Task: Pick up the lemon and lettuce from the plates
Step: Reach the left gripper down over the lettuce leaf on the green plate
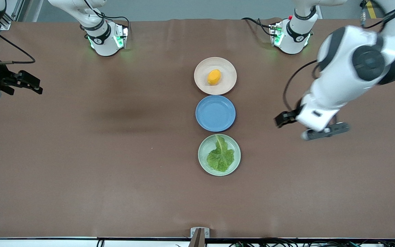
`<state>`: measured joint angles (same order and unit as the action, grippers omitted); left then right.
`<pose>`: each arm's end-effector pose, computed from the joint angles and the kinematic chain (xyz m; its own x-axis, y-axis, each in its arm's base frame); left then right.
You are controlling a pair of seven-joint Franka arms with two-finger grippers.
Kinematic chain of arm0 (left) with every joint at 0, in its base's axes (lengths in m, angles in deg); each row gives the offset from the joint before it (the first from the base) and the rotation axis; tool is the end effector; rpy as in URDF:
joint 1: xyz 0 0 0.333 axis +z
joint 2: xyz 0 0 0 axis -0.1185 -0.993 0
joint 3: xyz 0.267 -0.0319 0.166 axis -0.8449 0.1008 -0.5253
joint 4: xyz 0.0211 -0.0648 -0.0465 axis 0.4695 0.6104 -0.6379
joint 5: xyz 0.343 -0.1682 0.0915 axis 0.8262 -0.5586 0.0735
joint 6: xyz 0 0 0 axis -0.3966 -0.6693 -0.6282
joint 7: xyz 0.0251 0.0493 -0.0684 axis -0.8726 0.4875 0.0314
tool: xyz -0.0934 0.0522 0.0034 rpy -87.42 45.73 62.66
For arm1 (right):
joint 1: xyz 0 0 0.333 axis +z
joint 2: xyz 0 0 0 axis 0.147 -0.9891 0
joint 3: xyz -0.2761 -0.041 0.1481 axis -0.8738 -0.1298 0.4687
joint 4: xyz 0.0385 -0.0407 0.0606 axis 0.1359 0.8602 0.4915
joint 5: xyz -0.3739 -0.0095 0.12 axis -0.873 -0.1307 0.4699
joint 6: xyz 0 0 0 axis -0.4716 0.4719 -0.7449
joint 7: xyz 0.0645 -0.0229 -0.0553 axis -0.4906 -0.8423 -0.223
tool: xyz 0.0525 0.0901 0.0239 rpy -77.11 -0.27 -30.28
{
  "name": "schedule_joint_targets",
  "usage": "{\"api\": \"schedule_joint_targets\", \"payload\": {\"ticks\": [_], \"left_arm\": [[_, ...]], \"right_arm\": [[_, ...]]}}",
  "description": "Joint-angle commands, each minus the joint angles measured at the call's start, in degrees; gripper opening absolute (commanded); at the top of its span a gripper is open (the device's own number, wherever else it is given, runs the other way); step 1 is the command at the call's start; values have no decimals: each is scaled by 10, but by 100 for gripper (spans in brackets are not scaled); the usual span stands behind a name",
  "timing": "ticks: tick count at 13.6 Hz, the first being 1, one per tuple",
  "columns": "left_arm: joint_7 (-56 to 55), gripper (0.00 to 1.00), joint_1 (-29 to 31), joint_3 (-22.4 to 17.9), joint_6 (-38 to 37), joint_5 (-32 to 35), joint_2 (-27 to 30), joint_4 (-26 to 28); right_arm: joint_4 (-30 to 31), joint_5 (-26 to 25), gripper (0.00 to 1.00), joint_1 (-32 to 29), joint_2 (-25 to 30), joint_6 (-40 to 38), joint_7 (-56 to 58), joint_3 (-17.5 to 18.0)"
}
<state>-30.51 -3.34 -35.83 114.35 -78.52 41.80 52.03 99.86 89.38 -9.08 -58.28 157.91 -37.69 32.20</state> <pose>0.6036 -0.2378 0.4832 0.9728 0.2309 -0.0208 0.2317 -0.9712 0.0563 0.5350 -0.0199 0.5835 0.9990 0.0082 -0.0443 0.0075 -0.9998 -0.0173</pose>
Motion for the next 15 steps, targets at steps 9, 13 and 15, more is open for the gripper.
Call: {"api": "schedule_joint_targets", "payload": {"ticks": [9,13,15], "left_arm": [[-229,89,-141,-8,211,49,-252,-77],[-227,73,-152,-8,234,88,-292,-83],[-226,65,-159,-8,234,95,-302,-82]], "right_arm": [[3,28,100,126,-85,4,-234,6],[32,44,100,241,-76,29,-416,6],[68,44,100,307,-73,79,-512,6]]}}
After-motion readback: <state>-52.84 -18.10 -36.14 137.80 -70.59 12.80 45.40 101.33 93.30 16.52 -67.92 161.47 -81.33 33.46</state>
